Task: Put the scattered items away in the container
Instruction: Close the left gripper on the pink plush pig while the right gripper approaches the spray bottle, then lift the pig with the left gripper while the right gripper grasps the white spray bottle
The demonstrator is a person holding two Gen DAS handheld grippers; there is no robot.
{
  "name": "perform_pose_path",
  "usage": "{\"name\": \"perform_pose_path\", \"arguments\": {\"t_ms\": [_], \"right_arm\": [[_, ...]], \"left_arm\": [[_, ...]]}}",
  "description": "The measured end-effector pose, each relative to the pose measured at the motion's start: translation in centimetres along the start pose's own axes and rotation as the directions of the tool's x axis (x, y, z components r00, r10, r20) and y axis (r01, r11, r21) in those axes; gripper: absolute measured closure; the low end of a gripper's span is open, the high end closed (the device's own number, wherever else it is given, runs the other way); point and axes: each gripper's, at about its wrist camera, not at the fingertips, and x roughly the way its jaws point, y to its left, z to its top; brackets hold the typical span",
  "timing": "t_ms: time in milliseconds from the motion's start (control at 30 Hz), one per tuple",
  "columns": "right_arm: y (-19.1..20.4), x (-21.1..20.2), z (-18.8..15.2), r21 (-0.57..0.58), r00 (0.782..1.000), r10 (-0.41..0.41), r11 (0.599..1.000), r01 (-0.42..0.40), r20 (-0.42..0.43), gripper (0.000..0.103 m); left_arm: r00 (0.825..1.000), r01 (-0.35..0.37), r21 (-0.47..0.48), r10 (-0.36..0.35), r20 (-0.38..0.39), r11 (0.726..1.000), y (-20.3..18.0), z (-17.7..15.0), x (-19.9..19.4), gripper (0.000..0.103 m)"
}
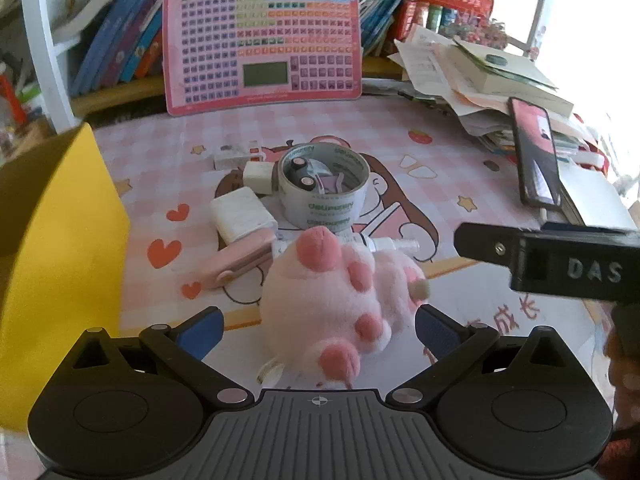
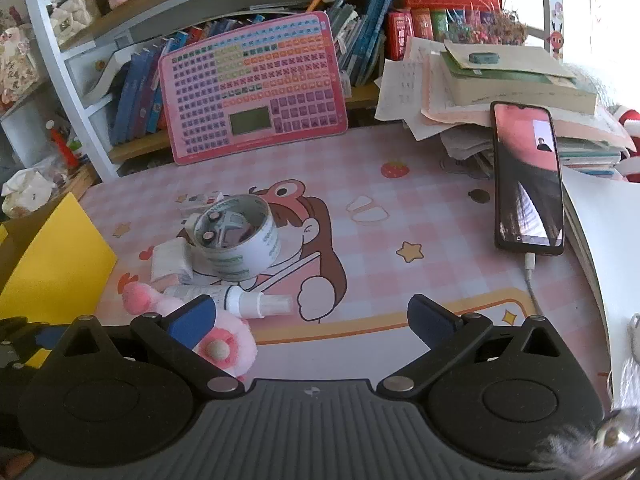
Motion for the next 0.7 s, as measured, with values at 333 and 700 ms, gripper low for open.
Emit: {"name": "perform_pose_path", "arguments": {"t_ms": [333, 700], "right_arm": [[-0.3, 1.1, 0.2, -0.002, 0.999, 0.021, 1.000, -0.021, -0.032, 0.000], [1.4, 2.1, 0.5, -0.027, 0.995, 0.079, 0.996, -0.080, -0.055, 0.000]], "left_arm": [[0.994, 0.097, -0.071, -0.101, -0.050, 0.993, 0.4, 0.3, 2.5, 0.016], [0.997, 0.071, -0.130, -0.074, -0.017, 0.989, 2.4, -1.0, -0.3, 0.046]]}}
